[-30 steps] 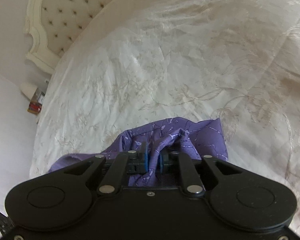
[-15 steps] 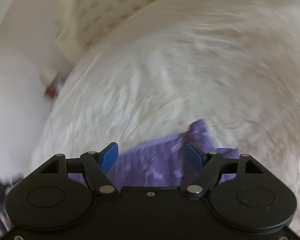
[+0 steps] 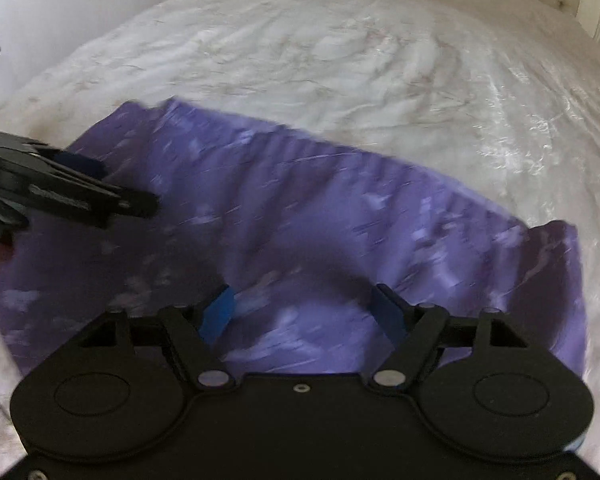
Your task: Fold large clothes
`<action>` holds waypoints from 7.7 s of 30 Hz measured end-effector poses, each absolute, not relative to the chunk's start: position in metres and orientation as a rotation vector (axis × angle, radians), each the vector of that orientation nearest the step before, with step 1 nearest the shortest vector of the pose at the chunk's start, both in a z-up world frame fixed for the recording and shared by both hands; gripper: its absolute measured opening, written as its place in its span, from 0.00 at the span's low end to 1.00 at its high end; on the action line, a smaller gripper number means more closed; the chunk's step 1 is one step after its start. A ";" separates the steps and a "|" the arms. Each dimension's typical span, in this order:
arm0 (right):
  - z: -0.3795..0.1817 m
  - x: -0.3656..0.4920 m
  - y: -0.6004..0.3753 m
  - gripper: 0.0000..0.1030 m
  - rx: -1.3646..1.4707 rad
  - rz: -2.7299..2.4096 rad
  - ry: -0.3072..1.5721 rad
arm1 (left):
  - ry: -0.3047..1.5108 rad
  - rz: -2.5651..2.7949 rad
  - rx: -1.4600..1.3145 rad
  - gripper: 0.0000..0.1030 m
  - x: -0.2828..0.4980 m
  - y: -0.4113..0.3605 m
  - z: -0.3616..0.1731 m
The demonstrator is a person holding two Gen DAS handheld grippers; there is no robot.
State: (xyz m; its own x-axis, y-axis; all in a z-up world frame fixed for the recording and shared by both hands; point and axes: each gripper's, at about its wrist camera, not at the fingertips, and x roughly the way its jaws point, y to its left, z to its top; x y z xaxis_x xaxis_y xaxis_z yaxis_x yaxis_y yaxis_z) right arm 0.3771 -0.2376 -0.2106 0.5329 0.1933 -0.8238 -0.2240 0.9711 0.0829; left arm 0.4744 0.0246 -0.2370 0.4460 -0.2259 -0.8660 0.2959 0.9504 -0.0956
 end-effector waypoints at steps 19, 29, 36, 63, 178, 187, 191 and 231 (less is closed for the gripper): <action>-0.208 0.406 -0.347 0.90 0.294 -0.018 0.962 | 1.042 -0.362 -0.162 1.00 0.521 0.092 -0.222; -0.195 0.292 -0.394 0.97 0.554 -0.081 0.947 | 1.055 -0.273 -0.324 1.00 0.427 0.155 -0.196; -0.213 0.225 -0.400 0.98 0.705 -0.133 0.999 | 1.148 -0.228 -0.377 1.00 0.378 0.161 -0.220; -0.258 0.259 -0.394 0.37 1.026 -0.075 0.990 | 1.199 -0.207 -0.530 0.39 0.418 0.141 -0.253; -0.195 0.158 -0.342 0.55 0.346 0.155 0.999 | 1.093 -0.225 -0.007 0.25 0.368 -0.060 -0.249; -0.197 0.147 -0.373 0.63 0.436 0.117 0.989 | 0.970 -0.202 -0.226 0.26 0.314 -0.043 -0.222; -0.205 0.144 -0.392 0.79 0.524 0.103 1.000 | 0.898 -0.261 -0.306 0.24 0.264 -0.040 -0.214; -0.236 0.186 -0.388 0.29 0.853 0.366 1.113 | 0.989 -0.225 -0.513 0.03 0.171 0.003 -0.254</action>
State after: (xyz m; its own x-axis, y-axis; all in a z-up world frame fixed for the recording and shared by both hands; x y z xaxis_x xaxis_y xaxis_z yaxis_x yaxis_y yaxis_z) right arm 0.1858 -0.3881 -0.2364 0.4257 0.6478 -0.6317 0.1468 0.6394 0.7547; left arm 0.1711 0.0028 -0.2541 0.5388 -0.4069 -0.7377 -0.0482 0.8593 -0.5091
